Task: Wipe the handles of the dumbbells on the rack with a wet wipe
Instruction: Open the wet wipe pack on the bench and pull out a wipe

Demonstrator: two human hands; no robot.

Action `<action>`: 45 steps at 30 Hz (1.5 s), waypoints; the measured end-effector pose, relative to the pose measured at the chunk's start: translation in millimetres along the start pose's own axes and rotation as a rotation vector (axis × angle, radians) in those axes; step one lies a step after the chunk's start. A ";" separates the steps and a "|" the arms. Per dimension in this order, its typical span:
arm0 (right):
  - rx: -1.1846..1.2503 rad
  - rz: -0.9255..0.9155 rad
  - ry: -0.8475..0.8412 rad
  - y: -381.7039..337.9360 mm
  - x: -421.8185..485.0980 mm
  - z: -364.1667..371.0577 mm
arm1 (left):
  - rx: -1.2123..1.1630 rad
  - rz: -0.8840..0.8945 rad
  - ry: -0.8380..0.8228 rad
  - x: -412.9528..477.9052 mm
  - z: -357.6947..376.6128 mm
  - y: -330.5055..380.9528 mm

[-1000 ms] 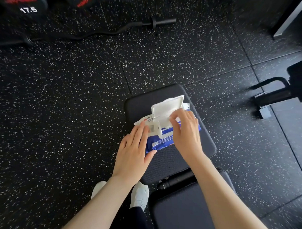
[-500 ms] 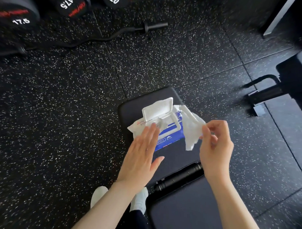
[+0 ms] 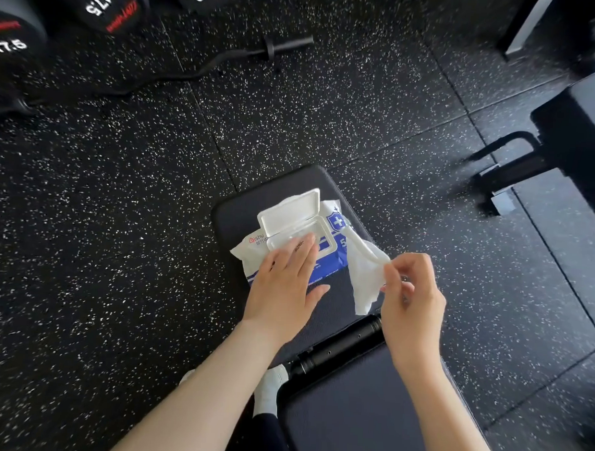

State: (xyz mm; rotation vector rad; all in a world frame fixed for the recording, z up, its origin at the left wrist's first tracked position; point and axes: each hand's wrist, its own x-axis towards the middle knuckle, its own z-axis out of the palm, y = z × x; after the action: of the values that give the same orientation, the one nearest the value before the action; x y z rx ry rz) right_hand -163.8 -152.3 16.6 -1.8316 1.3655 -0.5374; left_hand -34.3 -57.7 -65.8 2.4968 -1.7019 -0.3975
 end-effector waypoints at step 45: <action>0.059 -0.042 -0.045 -80.5 -24.2 -17.3 | -1.036 -0.463 -0.178 -15.1 -116.1 2.6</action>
State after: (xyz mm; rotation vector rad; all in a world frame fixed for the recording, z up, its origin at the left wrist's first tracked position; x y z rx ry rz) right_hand -135.4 -125.3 93.0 -1.8174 1.2706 -0.5495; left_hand -10.9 -52.7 48.8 1.9936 -0.5896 -1.1880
